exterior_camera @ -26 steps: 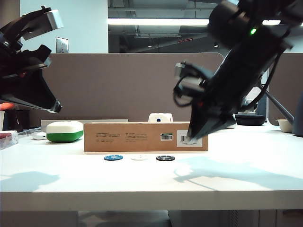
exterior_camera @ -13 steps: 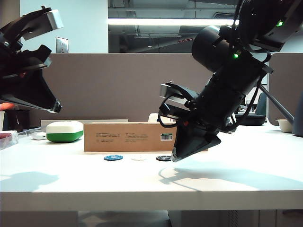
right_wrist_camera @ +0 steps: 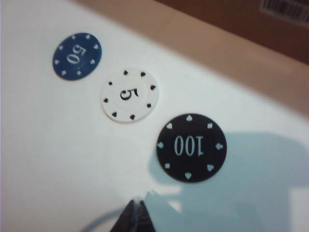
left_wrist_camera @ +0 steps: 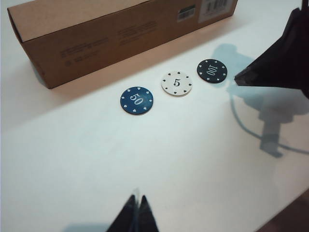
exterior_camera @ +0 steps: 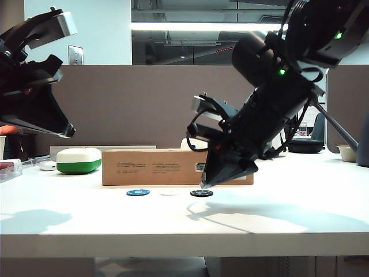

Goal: Push the chip with the highest value in the row forward next to the rectangular box.

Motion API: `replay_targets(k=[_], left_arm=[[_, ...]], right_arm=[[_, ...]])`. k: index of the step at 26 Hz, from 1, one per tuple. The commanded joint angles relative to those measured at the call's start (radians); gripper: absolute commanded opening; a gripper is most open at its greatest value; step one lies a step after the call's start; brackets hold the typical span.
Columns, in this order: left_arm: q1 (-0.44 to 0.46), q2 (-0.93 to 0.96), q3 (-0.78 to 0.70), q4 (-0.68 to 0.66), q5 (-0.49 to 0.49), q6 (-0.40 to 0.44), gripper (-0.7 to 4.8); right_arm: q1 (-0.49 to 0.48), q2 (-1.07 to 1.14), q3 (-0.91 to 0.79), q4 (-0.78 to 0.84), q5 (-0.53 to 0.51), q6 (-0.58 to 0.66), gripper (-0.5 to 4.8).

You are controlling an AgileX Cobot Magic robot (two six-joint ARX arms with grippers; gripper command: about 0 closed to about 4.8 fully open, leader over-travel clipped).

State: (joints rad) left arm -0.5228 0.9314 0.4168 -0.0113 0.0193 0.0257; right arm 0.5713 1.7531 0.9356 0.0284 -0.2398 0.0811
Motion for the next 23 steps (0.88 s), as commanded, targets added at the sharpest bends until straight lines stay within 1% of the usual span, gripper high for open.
replay_targets(k=[1,10,13,14,19,23], left_arm=[[0.000,-0.002,0.005,0.012,0.004,0.001,-0.05],[0.000,-0.002,0.005,0.012,0.003,0.001,-0.05],[0.000,-0.002,0.005,0.012,0.003,0.001,-0.05],[0.000,-0.002,0.005,0.012,0.003,0.001,-0.05],[0.000,-0.002,0.005,0.012,0.003,0.001,-0.05],[0.000,-0.002,0.005,0.012,0.004,0.001,-0.05]], right_arm=[[0.001,0.018,0.004,0.005,-0.007,0.025,-0.09],[0.001,0.026,0.005,0.053,0.003,0.032,-0.09],[0.001,0.027,0.005,0.051,0.020,0.032,-0.09],[0.001,0.034,0.005,0.050,0.016,0.052,-0.09],[0.001,0.072,0.012,0.051,0.016,0.077,-0.09],[0.001,0.100,0.032,0.050,0.033,0.077,-0.09]])
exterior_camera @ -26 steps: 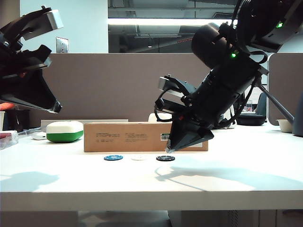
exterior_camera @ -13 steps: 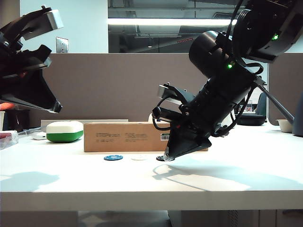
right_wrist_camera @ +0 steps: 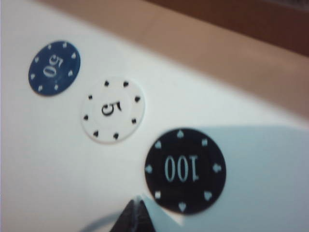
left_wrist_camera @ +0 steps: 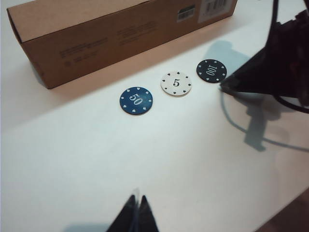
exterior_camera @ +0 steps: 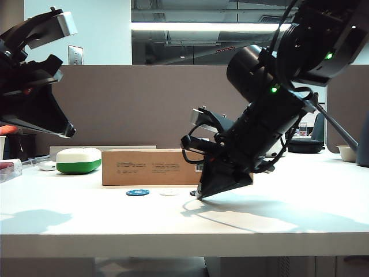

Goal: Push the chip with the highest value in the row forward next to the rectangular box.

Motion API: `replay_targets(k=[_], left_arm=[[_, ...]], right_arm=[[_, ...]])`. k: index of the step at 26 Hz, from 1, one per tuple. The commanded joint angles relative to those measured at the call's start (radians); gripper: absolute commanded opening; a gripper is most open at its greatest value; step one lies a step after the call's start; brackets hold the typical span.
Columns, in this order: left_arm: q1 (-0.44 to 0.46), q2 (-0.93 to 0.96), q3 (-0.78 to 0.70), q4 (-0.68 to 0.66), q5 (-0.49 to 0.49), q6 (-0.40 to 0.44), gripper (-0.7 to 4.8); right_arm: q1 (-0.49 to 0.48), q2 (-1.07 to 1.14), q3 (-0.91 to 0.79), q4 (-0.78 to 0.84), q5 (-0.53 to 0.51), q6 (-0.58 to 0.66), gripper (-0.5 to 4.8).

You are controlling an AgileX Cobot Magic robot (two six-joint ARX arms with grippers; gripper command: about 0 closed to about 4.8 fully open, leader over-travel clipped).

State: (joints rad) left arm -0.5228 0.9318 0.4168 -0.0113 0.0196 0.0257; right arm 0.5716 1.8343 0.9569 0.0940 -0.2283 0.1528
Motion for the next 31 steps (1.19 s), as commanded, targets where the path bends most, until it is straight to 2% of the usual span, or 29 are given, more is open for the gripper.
replay_targets(k=[1,5,14,31], left_arm=[[0.000,-0.002,0.005,0.012,0.003,0.001,-0.05],[0.000,-0.002,0.005,0.012,0.003,0.001,-0.05],[0.000,-0.002,0.005,0.012,0.003,0.001,-0.05],[0.000,-0.002,0.005,0.012,0.003,0.001,-0.05]], right_arm=[[0.001,0.021,0.016,-0.022,0.030,0.006,-0.09],[0.001,0.037,0.070,-0.067,0.097,0.009,-0.09],[0.001,0.037,0.132,-0.117,0.095,0.027,-0.09],[0.000,0.043,0.133,-0.142,0.148,0.032,-0.10]])
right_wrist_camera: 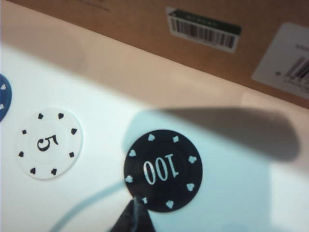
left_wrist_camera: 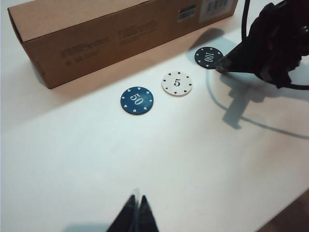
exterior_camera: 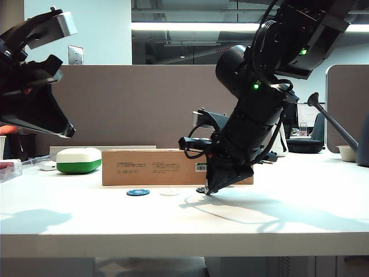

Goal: Push the chip with the highest value in the row forward next to the rectangular box.

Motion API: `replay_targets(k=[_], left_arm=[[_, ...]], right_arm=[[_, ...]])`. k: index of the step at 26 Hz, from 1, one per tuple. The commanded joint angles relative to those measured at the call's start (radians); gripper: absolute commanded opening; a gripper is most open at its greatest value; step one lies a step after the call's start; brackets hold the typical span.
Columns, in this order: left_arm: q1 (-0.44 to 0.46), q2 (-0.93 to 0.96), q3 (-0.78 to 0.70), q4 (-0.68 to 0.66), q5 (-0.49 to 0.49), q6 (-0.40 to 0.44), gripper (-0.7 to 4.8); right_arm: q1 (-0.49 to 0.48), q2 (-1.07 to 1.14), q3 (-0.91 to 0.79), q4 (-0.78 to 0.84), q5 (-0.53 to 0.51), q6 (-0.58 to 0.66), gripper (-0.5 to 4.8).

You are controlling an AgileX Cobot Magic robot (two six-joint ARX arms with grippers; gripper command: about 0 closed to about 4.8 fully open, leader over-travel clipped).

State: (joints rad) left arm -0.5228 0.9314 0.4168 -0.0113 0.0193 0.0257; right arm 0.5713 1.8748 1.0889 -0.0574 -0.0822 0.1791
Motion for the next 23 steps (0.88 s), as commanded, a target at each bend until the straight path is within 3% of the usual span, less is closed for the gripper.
replay_targets(k=[1,23], left_arm=[[0.000,-0.002,0.005,0.012,0.003,0.001,-0.05],[0.000,-0.002,0.005,0.012,0.004,0.001,-0.05]], right_arm=[[0.001,0.004,0.001,0.010,0.002,0.010,-0.10],[-0.002,0.045,0.002,-0.002,0.092,0.031,-0.09]])
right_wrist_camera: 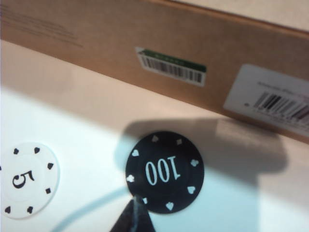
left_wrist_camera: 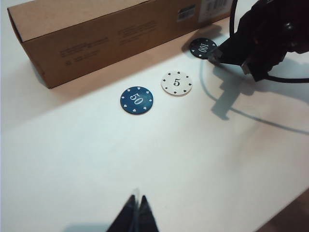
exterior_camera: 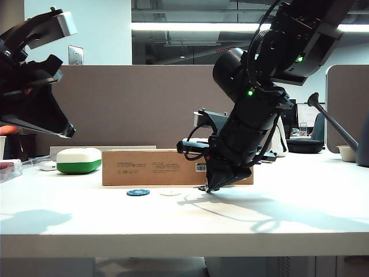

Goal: Push the chip with the highest value in the row forward next to the rectangular box.

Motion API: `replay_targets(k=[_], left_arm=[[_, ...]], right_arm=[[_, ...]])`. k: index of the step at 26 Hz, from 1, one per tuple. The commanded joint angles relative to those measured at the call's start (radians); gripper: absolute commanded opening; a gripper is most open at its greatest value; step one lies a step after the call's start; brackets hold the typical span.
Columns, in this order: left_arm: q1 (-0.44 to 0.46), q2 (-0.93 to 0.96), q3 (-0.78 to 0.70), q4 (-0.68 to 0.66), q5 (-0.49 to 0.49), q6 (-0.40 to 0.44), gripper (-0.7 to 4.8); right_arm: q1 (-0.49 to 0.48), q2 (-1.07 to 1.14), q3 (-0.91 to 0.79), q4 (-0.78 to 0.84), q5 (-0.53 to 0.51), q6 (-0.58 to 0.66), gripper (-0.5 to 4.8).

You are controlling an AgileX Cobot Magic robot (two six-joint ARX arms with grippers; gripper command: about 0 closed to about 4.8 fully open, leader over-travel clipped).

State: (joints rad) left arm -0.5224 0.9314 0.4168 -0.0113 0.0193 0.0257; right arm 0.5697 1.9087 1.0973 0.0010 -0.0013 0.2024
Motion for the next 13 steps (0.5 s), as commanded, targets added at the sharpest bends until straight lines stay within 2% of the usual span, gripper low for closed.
replay_targets(k=[1,13], left_arm=[[0.000,-0.002,0.005,0.012,0.003,0.001,-0.05],[0.000,-0.002,0.005,0.012,0.003,0.001,-0.05]], right_arm=[[0.000,0.011,-0.007,-0.056,0.019,0.008,-0.09],[-0.003,0.037,-0.001,-0.021,0.036,0.034,-0.09]])
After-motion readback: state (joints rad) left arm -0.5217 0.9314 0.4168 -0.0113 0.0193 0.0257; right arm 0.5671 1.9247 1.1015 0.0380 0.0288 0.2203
